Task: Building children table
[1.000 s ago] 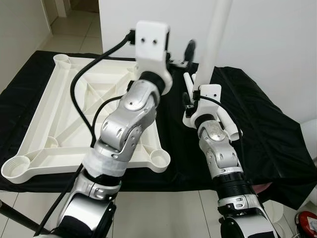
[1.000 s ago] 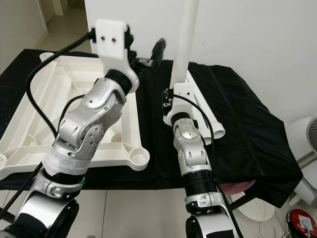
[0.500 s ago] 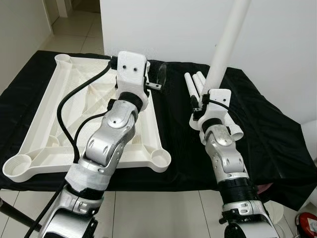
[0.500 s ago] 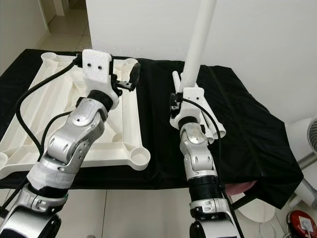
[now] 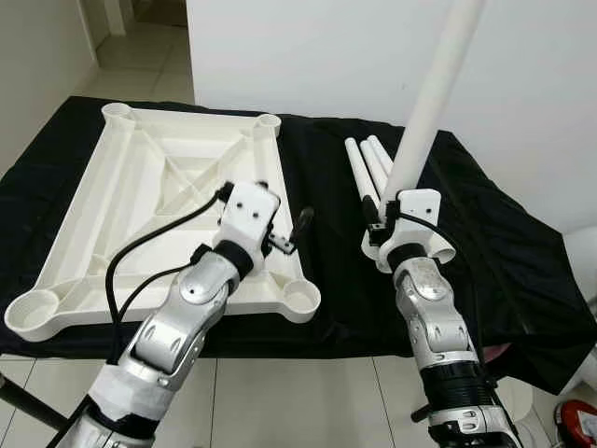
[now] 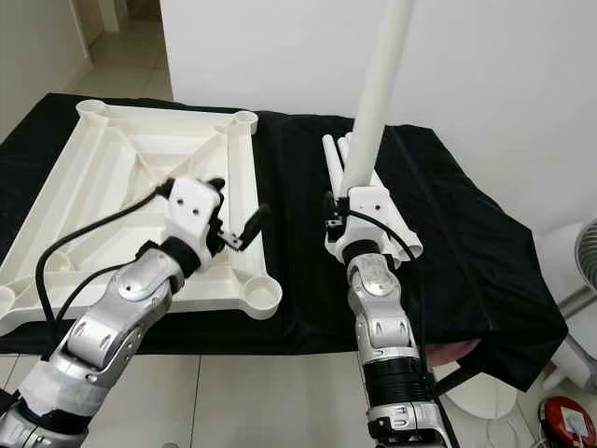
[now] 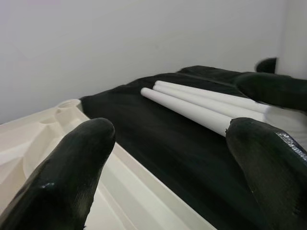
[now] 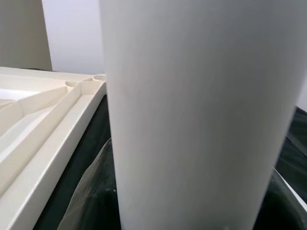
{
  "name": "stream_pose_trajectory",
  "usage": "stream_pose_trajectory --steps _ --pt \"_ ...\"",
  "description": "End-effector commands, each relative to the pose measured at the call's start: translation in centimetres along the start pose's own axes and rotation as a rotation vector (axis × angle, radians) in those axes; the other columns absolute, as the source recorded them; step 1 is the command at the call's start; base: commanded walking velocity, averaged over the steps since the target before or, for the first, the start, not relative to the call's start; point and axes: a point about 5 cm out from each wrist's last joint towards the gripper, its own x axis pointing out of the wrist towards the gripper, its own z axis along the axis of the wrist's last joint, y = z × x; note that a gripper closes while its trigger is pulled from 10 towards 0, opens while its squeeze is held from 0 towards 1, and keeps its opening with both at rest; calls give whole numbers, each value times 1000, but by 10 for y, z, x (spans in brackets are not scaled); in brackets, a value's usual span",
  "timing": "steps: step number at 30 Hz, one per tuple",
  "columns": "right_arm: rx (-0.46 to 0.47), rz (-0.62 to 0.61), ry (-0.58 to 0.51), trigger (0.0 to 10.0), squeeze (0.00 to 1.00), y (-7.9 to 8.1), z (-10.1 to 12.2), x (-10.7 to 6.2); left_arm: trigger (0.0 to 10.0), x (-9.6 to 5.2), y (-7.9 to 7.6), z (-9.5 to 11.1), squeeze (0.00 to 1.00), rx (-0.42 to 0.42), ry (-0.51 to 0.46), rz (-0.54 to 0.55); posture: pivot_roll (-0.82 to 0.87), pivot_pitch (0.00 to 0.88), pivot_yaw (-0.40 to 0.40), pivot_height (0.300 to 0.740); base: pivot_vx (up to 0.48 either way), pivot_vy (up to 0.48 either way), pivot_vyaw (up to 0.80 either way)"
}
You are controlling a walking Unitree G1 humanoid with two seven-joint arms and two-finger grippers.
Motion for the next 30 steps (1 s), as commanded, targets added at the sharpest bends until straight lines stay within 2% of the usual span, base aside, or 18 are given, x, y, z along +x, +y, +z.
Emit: stream_pose_trajectory --steps 1,2,6,8,10,13,15,23,27,30 --pt "-7 -17 -23 10000 0 -7 5 -1 10000 -3 -11 -3 0 -13 4 -131 37 0 -125 740 0 0 0" --pt "-18 -24 -25 10000 0 -12 5 -2 10000 -17 -19 -15 0 -11 58 -227 37 0 -124 740 0 0 0" --pt "-27 -26 -27 10000 0 -15 5 -2 10000 -22 -22 -19 0 -3 76 -265 34 0 -124 740 0 0 0" --pt "-34 -30 -28 10000 0 -17 5 -3 10000 -26 -24 -24 0 -29 105 -300 34 0 -124 740 0 0 0" --pt "-46 -38 -29 10000 0 -22 6 -4 10000 -33 -30 -34 0 34 160 -375 34 0 -124 740 0 0 0" --pt "-46 -38 -29 10000 0 -22 6 -4 10000 -33 -30 -34 0 34 160 -375 34 0 -124 740 0 0 0" --pt "-56 -40 -29 10000 0 -24 6 -5 10000 -36 -35 -41 0 79 194 -414 26 0 -122 740 0 0 0" --pt "-64 -43 -32 10000 0 -25 7 -5 10000 -38 -37 -53 0 96 264 -417 20 0 -117 740 0 0 0" --pt "-73 -43 -35 10000 0 -25 8 -6 10000 -35 -29 -67 0 90 362 -353 15 0 -112 740 0 0 0" --pt "-79 -45 -33 10000 0 -25 8 -6 10000 -36 -26 -70 0 94 392 -355 9 0 -108 740 0 0 0"
